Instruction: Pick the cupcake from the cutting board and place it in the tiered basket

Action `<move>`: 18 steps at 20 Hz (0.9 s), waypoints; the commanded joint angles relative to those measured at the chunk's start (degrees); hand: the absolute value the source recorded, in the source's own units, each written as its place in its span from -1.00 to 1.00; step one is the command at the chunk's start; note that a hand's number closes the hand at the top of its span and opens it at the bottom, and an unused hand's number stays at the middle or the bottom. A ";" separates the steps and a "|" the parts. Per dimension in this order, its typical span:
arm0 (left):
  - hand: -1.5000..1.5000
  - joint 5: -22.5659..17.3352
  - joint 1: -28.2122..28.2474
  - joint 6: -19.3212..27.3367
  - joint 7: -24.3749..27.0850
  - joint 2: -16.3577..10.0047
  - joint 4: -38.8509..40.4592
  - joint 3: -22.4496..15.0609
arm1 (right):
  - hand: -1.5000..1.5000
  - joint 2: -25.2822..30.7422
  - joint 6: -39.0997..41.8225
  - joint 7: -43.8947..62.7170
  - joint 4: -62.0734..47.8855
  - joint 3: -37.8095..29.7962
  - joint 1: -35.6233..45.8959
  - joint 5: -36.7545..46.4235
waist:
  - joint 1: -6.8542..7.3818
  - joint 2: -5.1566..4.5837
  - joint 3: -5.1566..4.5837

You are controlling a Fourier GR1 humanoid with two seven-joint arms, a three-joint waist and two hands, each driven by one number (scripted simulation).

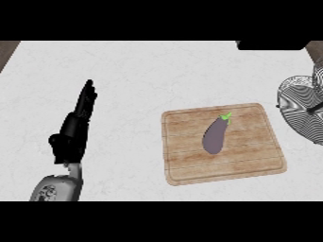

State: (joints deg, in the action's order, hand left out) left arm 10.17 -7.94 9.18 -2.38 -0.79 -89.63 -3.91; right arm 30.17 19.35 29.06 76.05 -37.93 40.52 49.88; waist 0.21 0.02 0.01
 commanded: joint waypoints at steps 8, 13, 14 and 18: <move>0.00 -0.38 3.30 -0.97 0.53 -1.13 -2.17 0.29 | -1.00 5.92 -3.98 5.30 5.34 -18.67 -4.84 -10.56 | -1.20 0.41 -0.01; 0.00 -0.48 -0.77 0.68 -1.34 -1.31 0.23 2.95 | -1.00 9.12 3.11 -0.26 5.18 -33.43 -14.43 -22.13 | -2.91 0.49 0.06; 0.00 1.10 0.82 1.41 -1.26 -0.18 -0.89 0.75 | -1.00 9.19 5.18 -0.44 8.23 -34.58 -17.52 -23.39 | -2.15 0.43 0.02; 0.00 -0.73 0.96 -0.05 -1.33 -1.91 -1.77 2.77 | -1.00 10.99 11.60 -8.13 4.62 -45.46 -27.33 -30.74 | -2.55 0.41 0.04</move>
State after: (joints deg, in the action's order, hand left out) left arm 9.44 -6.53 9.00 -3.59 -2.06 -91.43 -2.02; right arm 39.40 25.55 25.21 81.63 -74.68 20.52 25.71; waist -2.22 0.49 0.05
